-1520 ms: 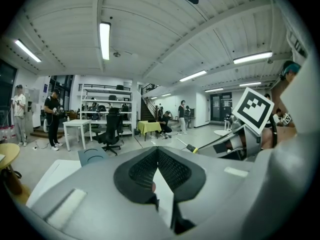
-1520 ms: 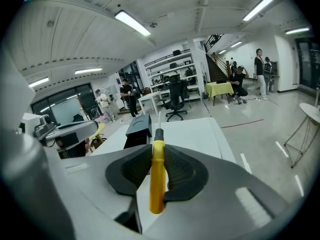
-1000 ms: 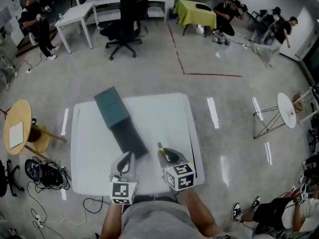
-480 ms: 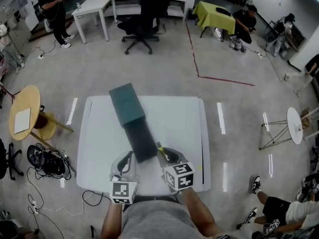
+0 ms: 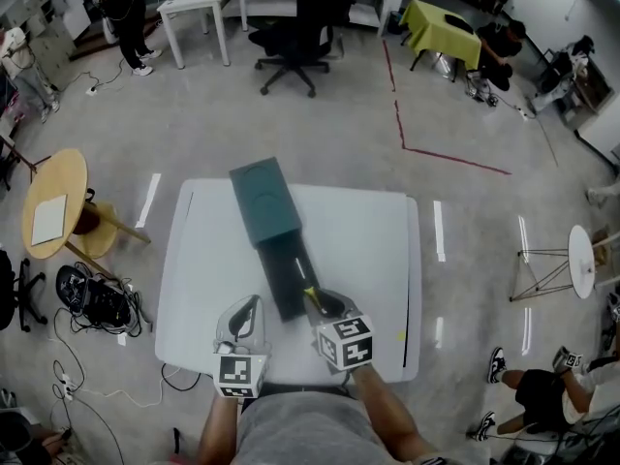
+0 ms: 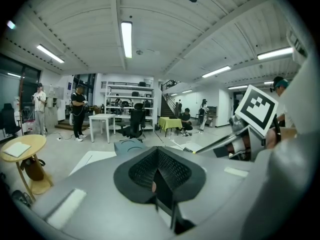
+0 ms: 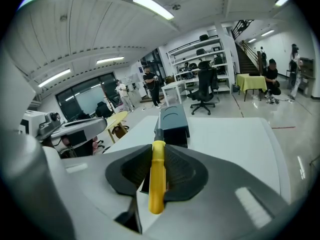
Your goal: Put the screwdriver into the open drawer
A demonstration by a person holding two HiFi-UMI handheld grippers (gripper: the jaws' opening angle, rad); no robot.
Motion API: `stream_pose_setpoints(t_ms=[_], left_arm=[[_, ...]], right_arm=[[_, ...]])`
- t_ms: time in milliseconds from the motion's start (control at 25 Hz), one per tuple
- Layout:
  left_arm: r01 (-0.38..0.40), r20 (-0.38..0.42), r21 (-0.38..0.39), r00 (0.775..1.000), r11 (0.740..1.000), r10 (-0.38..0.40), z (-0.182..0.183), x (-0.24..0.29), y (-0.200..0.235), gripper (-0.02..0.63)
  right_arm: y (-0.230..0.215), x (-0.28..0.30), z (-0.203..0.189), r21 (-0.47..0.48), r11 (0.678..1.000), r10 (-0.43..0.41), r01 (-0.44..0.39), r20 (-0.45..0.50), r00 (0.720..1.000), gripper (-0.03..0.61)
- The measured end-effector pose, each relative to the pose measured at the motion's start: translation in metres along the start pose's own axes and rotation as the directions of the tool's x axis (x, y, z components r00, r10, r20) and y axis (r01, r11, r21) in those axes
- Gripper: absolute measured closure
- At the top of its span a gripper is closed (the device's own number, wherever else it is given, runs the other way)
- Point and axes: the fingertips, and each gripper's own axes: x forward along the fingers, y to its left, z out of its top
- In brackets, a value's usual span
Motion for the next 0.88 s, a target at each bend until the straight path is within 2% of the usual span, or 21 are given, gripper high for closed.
stream_pose_setpoints(t_ms=[880], left_arm=[[-0.006, -0.136, -0.068, 0.991, 0.998, -0.003, -0.054, 0.039, 0.045, 0.603]], right_arm=[[-0.005, 0.096, -0.033, 0.027, 0.999, 0.042, -0.038, -0.181, 0.982, 0.497]])
